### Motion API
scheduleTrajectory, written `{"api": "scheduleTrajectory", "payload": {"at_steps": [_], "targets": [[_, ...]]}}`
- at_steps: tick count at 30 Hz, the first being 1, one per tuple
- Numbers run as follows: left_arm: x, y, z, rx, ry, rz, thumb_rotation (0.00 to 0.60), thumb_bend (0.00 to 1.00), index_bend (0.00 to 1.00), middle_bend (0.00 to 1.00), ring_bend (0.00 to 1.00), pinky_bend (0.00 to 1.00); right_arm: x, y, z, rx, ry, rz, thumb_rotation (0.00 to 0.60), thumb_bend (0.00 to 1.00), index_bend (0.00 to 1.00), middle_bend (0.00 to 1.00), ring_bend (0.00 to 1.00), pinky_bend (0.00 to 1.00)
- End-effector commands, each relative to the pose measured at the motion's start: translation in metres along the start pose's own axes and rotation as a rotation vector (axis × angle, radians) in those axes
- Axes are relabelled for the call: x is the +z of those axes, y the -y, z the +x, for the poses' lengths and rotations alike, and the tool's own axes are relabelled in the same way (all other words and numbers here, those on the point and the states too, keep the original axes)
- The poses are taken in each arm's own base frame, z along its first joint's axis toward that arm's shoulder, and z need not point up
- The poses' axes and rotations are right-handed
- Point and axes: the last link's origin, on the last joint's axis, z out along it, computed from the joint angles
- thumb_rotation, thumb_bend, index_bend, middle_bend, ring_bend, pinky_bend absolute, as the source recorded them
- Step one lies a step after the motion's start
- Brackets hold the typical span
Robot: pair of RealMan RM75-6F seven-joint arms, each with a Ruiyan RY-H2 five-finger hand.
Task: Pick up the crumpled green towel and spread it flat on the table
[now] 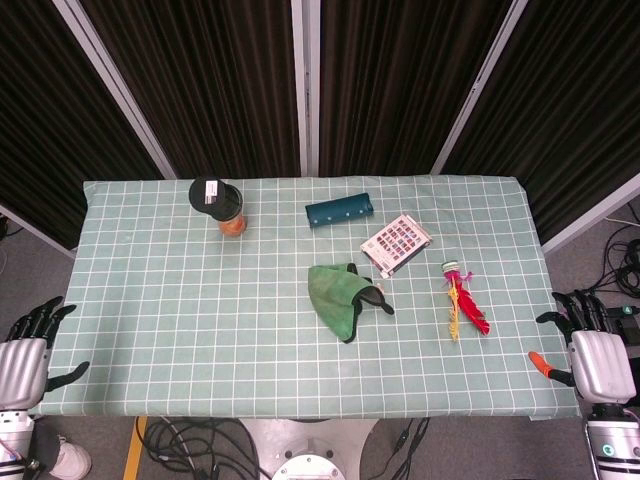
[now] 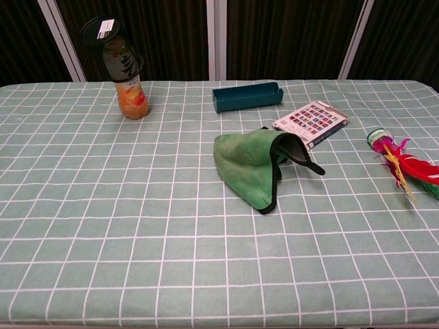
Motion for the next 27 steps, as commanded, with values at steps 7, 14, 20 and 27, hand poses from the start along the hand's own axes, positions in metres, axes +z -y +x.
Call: {"api": "scheduleTrajectory", "payload": {"at_steps": [7, 14, 20, 27], "targets": [[-0.003, 0.001, 0.000, -0.005, 0.000, 0.000, 0.600, 0.15, 0.25, 0.21, 0.15, 0.21, -0.001, 0.002, -0.001, 0.017, 0.012, 0.011, 0.600, 0.08, 0.39, 0.14, 0.00, 0.04], [-0.002, 0.001, 0.000, -0.008, 0.000, -0.004, 0.600, 0.16, 0.25, 0.21, 0.15, 0.21, 0.005, 0.009, -0.002, 0.022, 0.025, 0.026, 0.600, 0.08, 0.39, 0.14, 0.00, 0.04], [0.000, 0.002, -0.002, -0.014, 0.004, -0.006, 0.600, 0.15, 0.25, 0.21, 0.15, 0.21, 0.023, 0.023, -0.012, 0.046, 0.069, 0.020, 0.600, 0.08, 0.39, 0.14, 0.00, 0.04], [-0.001, 0.003, -0.003, -0.021, 0.002, -0.005, 0.600, 0.16, 0.25, 0.21, 0.15, 0.21, 0.066, 0.060, -0.034, 0.086, 0.154, 0.048, 0.600, 0.08, 0.42, 0.14, 0.00, 0.04]]}}
